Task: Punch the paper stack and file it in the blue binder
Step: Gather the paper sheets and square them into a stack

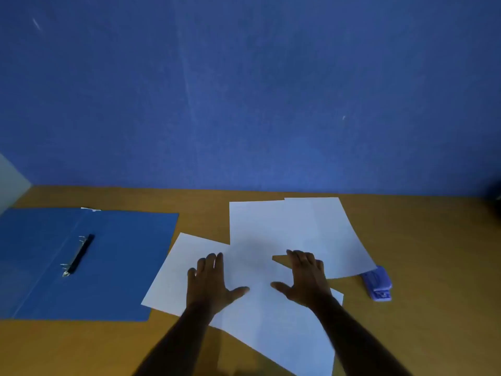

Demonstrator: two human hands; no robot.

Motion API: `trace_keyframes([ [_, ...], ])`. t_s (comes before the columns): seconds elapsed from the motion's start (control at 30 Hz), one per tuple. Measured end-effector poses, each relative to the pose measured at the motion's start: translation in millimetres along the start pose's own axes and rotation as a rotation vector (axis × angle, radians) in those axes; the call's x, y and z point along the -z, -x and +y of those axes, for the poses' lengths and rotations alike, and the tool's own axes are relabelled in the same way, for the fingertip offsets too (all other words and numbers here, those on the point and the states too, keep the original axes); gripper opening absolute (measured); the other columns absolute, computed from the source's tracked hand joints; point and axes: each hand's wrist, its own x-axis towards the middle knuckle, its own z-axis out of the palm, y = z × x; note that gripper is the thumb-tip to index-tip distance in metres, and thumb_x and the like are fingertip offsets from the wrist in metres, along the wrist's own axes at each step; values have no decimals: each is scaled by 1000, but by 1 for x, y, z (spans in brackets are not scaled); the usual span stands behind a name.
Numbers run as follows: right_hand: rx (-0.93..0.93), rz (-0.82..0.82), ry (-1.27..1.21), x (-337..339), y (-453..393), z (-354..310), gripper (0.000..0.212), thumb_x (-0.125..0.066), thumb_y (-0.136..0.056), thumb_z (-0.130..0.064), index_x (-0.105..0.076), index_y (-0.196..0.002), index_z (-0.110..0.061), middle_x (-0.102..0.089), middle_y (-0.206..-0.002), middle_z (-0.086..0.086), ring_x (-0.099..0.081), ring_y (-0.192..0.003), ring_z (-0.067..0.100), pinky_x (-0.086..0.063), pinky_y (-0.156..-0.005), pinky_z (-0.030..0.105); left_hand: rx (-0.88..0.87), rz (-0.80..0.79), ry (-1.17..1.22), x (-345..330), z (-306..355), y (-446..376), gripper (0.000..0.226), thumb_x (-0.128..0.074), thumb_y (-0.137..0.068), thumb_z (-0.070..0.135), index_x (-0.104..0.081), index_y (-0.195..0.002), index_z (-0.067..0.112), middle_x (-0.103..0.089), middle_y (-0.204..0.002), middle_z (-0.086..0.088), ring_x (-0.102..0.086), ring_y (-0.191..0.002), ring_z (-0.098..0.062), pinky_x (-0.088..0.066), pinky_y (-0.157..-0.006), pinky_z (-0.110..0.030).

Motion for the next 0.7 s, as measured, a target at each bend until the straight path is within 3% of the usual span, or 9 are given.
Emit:
trace_keyframes([
  [0.17,-10,-141,-66,-8,-10,3,95,-67,-66,-72,-33,-147,-35,-42,-144,-3,-39,-129,22,-35,-105,38,41,-69,9,-12,7,-6,99,-53,-60,87,-39,-134,24,-48,-138,1,-45,-125,-21,-40,-104,-40],
  [0.43,-71,-208,-138,-13,-26,3,103,-77,-50,-67,-39,-139,-31,-47,-132,-6,-41,-120,20,-35,-100,38,126,-142,156,-16,16,-16,92,-72,-58,73,-39,-128,23,-52,-132,3,-47,-123,-21,-39,-103,-39],
  [0.7,-87,-211,-176,-9,-26,1,89,-80,-49,-61,-52,-130,-38,-51,-126,-13,-42,-117,18,-32,-92,35,176,-116,215,-18,21,-14,79,-76,-56,67,-46,-116,26,-54,-121,6,-48,-114,-16,-43,-93,-34],
])
